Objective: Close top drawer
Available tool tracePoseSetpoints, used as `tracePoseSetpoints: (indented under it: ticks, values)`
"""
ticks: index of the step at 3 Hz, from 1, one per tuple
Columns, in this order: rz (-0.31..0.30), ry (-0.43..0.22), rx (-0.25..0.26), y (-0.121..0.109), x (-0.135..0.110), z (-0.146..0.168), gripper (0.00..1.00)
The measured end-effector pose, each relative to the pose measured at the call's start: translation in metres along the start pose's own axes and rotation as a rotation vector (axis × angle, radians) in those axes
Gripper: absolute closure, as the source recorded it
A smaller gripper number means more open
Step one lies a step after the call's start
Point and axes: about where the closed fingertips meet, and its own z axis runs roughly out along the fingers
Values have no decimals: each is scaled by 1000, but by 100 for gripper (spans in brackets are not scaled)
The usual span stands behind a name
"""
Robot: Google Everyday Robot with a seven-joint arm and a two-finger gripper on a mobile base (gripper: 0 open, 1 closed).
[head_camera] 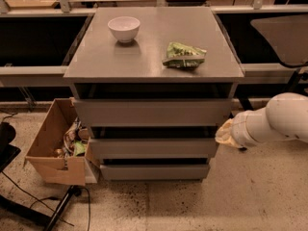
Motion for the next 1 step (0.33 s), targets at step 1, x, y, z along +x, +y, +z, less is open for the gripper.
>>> tracePoseSetpoints:
  ticks: [1]
  values:
    - [49,193,-37,36,-4,-99,100]
